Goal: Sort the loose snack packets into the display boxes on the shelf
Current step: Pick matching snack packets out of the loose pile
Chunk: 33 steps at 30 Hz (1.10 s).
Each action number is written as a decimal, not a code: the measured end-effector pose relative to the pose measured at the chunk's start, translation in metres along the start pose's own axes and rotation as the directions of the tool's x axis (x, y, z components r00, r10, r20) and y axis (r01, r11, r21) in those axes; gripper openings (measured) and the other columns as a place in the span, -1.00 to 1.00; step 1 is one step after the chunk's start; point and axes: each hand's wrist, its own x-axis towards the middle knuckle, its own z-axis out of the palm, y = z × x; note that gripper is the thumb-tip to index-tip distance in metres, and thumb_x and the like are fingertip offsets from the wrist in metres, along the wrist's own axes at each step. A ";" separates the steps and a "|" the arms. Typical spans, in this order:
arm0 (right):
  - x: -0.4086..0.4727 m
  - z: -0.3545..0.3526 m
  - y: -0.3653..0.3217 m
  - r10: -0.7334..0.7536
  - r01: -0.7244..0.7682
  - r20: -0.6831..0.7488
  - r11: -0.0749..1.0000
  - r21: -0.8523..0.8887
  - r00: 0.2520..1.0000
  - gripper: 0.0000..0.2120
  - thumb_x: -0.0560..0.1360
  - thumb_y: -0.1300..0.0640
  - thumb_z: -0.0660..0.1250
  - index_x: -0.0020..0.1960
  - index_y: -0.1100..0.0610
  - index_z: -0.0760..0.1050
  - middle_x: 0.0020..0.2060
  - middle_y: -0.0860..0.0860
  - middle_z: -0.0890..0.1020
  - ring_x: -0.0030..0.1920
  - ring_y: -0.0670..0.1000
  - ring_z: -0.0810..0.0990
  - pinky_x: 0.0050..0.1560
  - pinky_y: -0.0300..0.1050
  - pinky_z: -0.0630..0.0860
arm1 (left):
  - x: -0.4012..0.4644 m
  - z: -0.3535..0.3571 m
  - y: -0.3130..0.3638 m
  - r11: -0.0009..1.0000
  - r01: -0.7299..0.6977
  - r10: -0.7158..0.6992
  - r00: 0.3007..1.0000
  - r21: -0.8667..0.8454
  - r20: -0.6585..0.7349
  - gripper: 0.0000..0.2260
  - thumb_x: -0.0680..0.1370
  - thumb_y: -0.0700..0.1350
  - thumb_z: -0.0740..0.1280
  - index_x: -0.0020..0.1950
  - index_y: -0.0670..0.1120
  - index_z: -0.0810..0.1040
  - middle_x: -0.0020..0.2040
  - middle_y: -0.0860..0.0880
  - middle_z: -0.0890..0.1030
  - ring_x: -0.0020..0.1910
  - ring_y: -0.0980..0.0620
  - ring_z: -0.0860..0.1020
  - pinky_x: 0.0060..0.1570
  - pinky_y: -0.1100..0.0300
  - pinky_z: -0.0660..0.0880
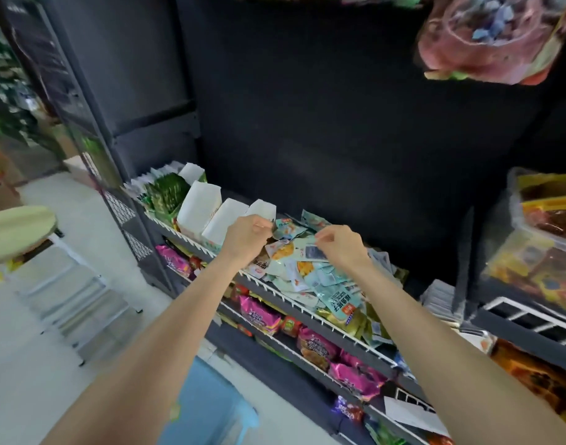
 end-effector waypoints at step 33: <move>0.232 0.133 0.046 0.141 -0.107 0.164 0.974 -0.202 0.976 -0.42 0.55 0.04 0.28 0.49 0.11 0.15 0.47 0.10 0.22 0.45 0.13 0.20 0.38 -0.02 0.23 | 0.245 0.024 -0.107 0.663 -0.314 0.112 0.939 0.680 0.325 -0.20 0.48 0.09 0.35 0.55 0.00 -0.07 0.56 -0.03 -0.08 0.54 -0.04 -0.10 0.47 0.04 -0.07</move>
